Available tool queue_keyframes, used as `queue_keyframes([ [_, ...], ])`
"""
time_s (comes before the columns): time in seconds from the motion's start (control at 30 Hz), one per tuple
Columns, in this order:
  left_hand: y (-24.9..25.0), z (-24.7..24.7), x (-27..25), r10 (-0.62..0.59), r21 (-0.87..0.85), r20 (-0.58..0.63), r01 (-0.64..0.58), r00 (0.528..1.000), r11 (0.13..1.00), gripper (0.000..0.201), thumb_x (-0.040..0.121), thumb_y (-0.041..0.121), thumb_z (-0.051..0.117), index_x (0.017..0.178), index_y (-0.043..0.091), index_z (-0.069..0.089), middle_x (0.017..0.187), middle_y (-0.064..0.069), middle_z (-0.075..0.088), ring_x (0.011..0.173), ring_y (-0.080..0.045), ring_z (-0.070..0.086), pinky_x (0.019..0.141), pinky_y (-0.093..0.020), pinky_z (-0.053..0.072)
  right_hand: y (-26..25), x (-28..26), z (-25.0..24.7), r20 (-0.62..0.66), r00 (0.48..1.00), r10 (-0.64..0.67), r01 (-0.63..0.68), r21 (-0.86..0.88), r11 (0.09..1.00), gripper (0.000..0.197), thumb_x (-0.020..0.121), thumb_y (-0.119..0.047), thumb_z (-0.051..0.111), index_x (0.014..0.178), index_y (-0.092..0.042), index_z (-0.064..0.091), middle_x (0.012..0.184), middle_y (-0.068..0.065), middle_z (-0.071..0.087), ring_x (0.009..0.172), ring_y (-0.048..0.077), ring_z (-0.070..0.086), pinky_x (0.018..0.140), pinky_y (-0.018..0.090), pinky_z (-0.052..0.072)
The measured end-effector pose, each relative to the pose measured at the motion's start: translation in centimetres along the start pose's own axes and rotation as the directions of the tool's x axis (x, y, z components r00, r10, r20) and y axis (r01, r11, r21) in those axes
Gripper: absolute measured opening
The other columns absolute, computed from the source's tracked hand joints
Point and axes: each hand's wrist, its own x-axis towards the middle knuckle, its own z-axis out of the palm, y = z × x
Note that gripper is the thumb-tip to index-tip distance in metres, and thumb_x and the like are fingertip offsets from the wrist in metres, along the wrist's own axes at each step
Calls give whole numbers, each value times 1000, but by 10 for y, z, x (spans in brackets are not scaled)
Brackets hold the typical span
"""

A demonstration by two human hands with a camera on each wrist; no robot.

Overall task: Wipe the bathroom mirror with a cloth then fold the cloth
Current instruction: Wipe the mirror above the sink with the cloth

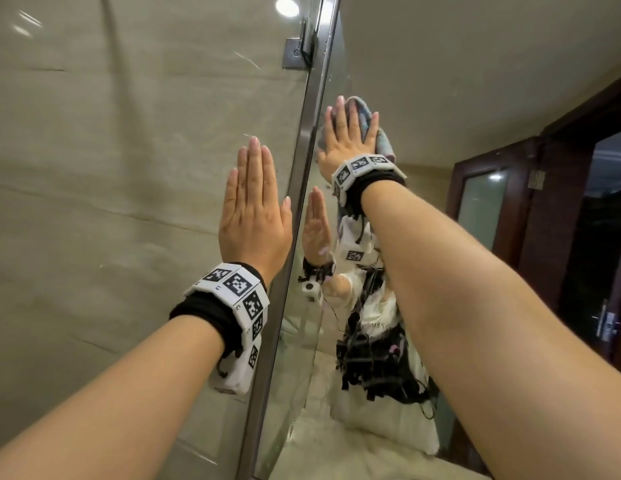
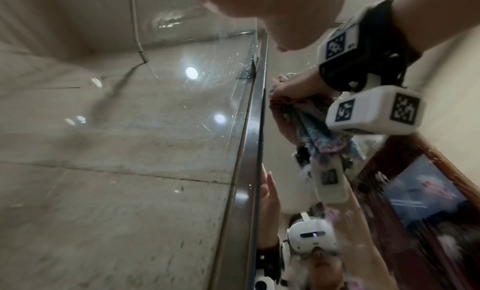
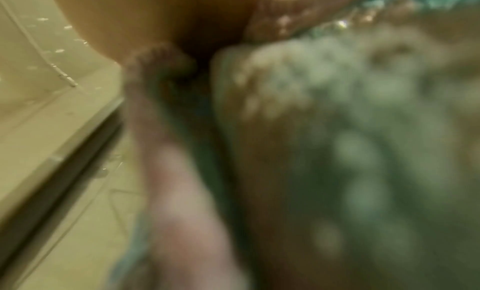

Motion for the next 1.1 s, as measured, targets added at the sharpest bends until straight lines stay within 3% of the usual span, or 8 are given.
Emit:
queue_keyframes([
  [0.13,0,1,0,-6,22,15,5,1000,1000,66,96,23,33,147,2,-3,157,-13,-1,145,-20,-2,117,-30,-6,-20,0,11,11,999,-35,35,-4,999,66,98,-35,23,149,-11,-12,156,6,-20,144,22,-19,111,54,-16],
  [0.27,1,0,-1,-4,40,41,3,999,999,67,96,24,34,147,2,-2,157,-13,-2,145,-21,-3,116,-32,-5,8,-11,8,12,993,-115,115,-26,993,63,99,-35,23,150,-17,-9,156,5,-19,144,23,-19,113,57,-14],
  [0.57,1,-6,-3,-4,15,84,3,996,1000,68,95,24,37,147,1,0,156,-14,-2,145,-22,-2,117,-32,-4,106,-60,8,-152,955,255,-244,89,966,68,95,-36,28,150,-17,-6,157,7,-14,145,24,-14,111,54,-14],
  [0.67,1,-7,-4,-4,-14,77,5,997,1000,67,95,22,37,148,1,1,156,-14,0,145,-23,-1,117,-32,-2,105,-80,24,-195,913,358,-338,126,933,71,94,-39,31,151,-14,-3,158,9,-9,146,26,-10,112,55,-12],
  [0.83,-1,-9,-5,4,-53,60,-1,998,999,66,95,22,36,148,1,2,156,-15,1,145,-23,0,118,-33,0,83,-93,38,-169,903,396,-383,105,918,69,96,-39,29,149,-16,-8,157,8,-13,145,25,-12,112,54,-12],
  [0.9,-1,-10,-6,7,-64,57,-4,998,998,66,96,22,36,148,1,2,156,-15,1,145,-23,0,118,-33,0,72,-91,36,-144,924,355,-346,85,934,69,96,-38,29,149,-16,-9,157,8,-15,145,26,-14,111,55,-14],
  [1.0,-2,-10,-7,15,-54,58,-12,998,998,66,96,22,37,148,1,1,156,-15,0,145,-23,0,117,-33,-1,44,-77,36,-56,989,139,-137,27,990,67,98,-40,24,148,-17,-14,155,6,-22,143,24,-19,108,55,-18],
  [1.1,-4,-9,-8,35,-36,56,-33,998,999,66,96,22,36,148,1,0,156,-15,0,145,-23,0,117,-33,-1,-1,-67,42,-4,999,-32,32,-15,999,63,99,-40,20,149,-18,-12,156,6,-20,144,24,-18,109,55,-17],
])
